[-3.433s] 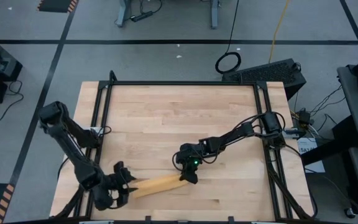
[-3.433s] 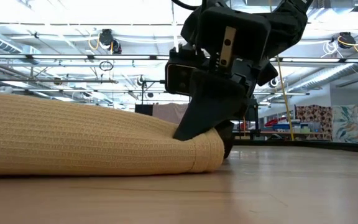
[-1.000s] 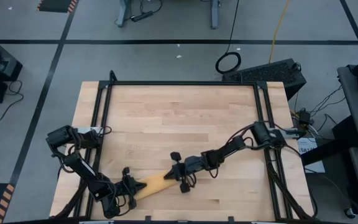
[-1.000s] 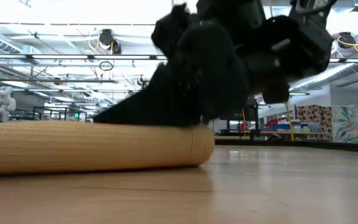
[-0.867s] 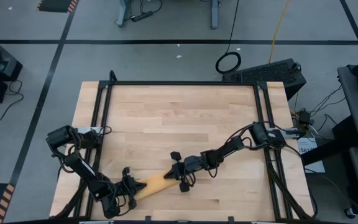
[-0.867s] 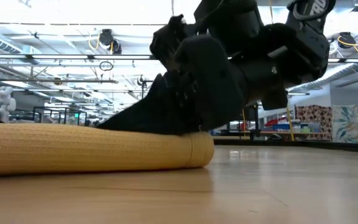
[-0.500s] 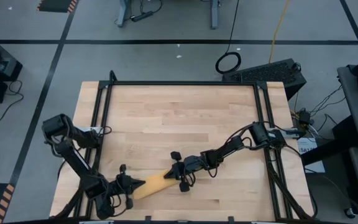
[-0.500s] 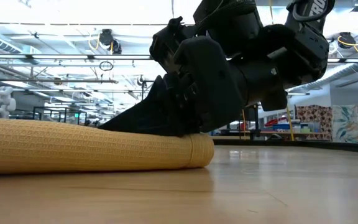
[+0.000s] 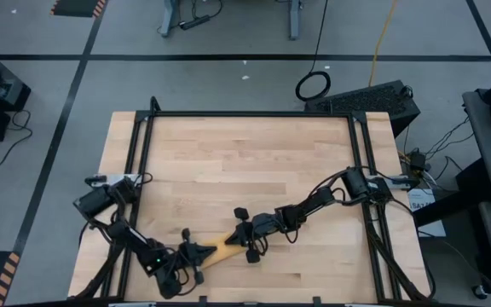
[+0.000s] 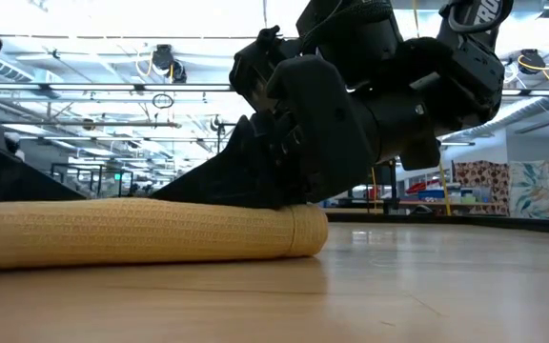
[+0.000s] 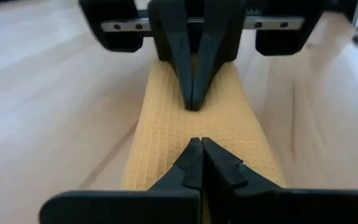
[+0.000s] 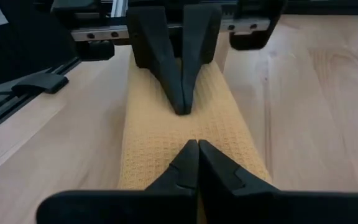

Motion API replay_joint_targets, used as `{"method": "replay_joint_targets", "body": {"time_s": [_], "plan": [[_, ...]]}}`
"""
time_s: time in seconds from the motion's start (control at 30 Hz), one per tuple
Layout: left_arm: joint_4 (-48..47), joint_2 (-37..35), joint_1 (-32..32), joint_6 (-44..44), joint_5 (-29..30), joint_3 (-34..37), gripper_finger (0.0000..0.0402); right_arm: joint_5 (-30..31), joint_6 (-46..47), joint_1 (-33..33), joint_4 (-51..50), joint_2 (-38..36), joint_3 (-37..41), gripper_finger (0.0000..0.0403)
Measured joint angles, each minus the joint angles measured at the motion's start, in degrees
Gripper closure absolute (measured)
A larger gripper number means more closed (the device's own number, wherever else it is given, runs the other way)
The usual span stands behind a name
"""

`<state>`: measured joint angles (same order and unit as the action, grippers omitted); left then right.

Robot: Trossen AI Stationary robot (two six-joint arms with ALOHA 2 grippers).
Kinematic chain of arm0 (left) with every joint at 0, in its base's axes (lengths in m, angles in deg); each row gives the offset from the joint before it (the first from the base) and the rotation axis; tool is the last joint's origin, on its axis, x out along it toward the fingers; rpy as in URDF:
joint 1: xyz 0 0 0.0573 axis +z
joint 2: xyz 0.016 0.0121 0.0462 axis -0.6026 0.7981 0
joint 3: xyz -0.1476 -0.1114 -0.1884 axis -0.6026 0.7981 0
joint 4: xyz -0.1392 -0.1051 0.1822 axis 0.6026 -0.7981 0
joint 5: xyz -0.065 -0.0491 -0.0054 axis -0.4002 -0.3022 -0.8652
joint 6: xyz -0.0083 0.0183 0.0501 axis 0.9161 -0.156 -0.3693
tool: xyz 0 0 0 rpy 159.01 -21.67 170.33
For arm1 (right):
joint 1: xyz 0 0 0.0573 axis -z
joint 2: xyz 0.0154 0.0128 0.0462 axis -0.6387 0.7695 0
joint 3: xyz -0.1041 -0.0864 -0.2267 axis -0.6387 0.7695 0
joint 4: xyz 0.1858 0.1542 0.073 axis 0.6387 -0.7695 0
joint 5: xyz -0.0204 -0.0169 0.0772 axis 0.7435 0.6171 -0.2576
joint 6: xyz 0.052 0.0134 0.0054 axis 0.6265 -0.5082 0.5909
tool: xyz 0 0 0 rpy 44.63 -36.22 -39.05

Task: Roll towel
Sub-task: Roll the yellow towel, then return to Home Position

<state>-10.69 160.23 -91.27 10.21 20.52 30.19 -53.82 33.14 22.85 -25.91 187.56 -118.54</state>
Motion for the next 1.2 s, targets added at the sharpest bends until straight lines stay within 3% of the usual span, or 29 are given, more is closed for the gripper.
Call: {"method": "replay_joint_targets", "body": {"time_s": [0.17,0.43,0.67,0.83,0.97,1.07,1.2], "plan": [[-0.1,0.2,-1.8,3.2,2.3,0.0,0.0396,-0.1,0.0,0.0,0.5,-0.3,0.0,0.0402],[-0.6,-12.7,-1.9,-14.4,4.6,0.0,0.0396,-0.4,-0.2,0.0,-0.5,-7.3,0.1,0.0403],[-0.2,-22.2,4.5,-32.1,5.5,0.0,0.0396,0.3,-6.1,1.3,-23.4,-22.1,0.1,0.0403],[2.1,-25.2,13.2,-45.3,-5.1,0.0,0.0396,6.3,-9.9,1.9,-41.5,-33.2,0.1,0.0403],[15.6,-25.4,18.6,-58.8,-16.4,0.9,0.0396,9.2,-10.6,1.3,-51.9,-40.1,0.1,0.0403],[26.7,-25.5,23.6,-64.7,-27.4,2.7,0.0396,11.4,-11.5,0.4,-53.7,-44.5,2.6,0.0403],[31.6,-25.5,27.5,-65.6,-31.5,5.7,0.0396,12.2,-10.2,-0.5,-52.3,-51.1,10.2,0.0403]]}}
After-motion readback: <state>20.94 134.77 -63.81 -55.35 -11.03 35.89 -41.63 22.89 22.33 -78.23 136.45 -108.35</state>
